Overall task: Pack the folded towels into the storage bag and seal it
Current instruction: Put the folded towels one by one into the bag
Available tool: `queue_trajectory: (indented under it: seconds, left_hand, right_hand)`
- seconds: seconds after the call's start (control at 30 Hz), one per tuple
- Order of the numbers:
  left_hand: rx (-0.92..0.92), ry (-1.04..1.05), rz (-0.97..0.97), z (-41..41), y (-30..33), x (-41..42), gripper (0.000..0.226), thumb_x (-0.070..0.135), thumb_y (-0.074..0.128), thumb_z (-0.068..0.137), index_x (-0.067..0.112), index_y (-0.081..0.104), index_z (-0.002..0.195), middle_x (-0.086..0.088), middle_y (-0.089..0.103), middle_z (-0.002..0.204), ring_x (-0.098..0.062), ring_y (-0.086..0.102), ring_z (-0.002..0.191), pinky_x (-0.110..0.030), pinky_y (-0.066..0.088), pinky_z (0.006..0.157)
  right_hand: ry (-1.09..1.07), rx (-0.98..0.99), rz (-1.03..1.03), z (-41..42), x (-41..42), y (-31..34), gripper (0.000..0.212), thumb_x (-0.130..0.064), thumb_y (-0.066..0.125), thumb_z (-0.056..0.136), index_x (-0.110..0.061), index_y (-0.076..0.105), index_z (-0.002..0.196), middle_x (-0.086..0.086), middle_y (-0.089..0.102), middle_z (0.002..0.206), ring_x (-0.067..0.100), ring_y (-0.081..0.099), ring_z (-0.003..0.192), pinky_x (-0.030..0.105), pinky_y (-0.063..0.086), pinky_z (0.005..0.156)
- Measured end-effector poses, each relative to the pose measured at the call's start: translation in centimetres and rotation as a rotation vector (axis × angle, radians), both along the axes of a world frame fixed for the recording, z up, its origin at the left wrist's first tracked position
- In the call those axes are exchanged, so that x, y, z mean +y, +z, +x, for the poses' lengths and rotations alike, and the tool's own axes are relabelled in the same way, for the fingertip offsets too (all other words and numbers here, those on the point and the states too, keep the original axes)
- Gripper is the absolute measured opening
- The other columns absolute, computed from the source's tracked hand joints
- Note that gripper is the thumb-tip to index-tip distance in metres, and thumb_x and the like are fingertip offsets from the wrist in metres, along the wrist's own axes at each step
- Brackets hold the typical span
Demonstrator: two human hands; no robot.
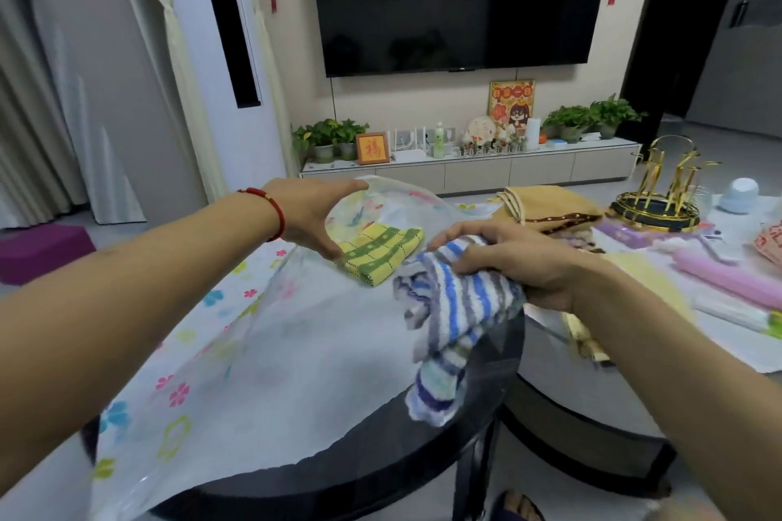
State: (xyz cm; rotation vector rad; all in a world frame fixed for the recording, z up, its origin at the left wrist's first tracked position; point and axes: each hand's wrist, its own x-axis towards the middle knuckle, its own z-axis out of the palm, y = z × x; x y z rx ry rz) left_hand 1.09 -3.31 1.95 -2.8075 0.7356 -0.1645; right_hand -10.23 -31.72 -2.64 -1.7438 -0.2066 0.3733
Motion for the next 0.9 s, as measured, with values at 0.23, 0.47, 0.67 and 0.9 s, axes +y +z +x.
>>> queue_trajectory:
  seconds: [0.23,0.47,0.67,0.9]
  left_hand:
    - [-0.046,0.008,-0.024,0.8,2.3,1.4,0.115,0.065,0.077,0.06,0.047,0.008,0.15,-0.002,0.06,0.131,-0.028,0.06,0.107,-0.033,0.045,0.068]
    - [0.026,-0.021,-0.062,0.6,3.0,1.3,0.111,0.055,0.077,0.059,0.049,0.01,0.148,-0.005,0.06,0.125,-0.029,0.069,0.085,-0.045,0.06,0.072]
    - [0.032,-0.099,-0.09,0.3,2.2,1.5,0.11,0.051,0.081,0.063,0.044,0.016,0.151,-0.004,0.055,0.129,-0.024,0.061,0.086,-0.039,0.056,0.074]
    - [0.002,-0.127,-0.105,0.2,1.5,2.6,0.109,0.048,0.082,0.066,0.04,0.017,0.153,-0.001,0.051,0.14,-0.015,0.04,0.093,-0.034,0.045,0.075]
  right_hand:
    - [-0.385,-0.054,0.151,8.3,14.9,-9.3,0.026,-0.009,0.073,0.09,-0.019,0.069,0.114,0.007,0.065,0.113,0.015,0.071,0.077,0.029,0.058,0.064]
    - [-0.155,-0.197,-0.56,9.1,18.0,-15.7,0.024,-0.021,0.063,0.089,-0.021,0.066,0.112,0.008,0.073,0.094,0.031,0.069,0.085,0.029,0.048,0.066]
    - [-0.244,-0.36,-0.774,12.8,22.4,-16.1,0.023,-0.028,0.057,0.099,-0.011,0.062,0.114,0.012,0.067,0.119,0.035,0.064,0.111,0.036,0.048,0.077]
    - [-0.302,-0.578,-0.941,13.0,24.4,-17.7,0.045,-0.015,0.056,0.095,-0.019,0.051,0.14,0.012,0.053,0.134,0.035,0.053,0.12,0.041,0.046,0.081]
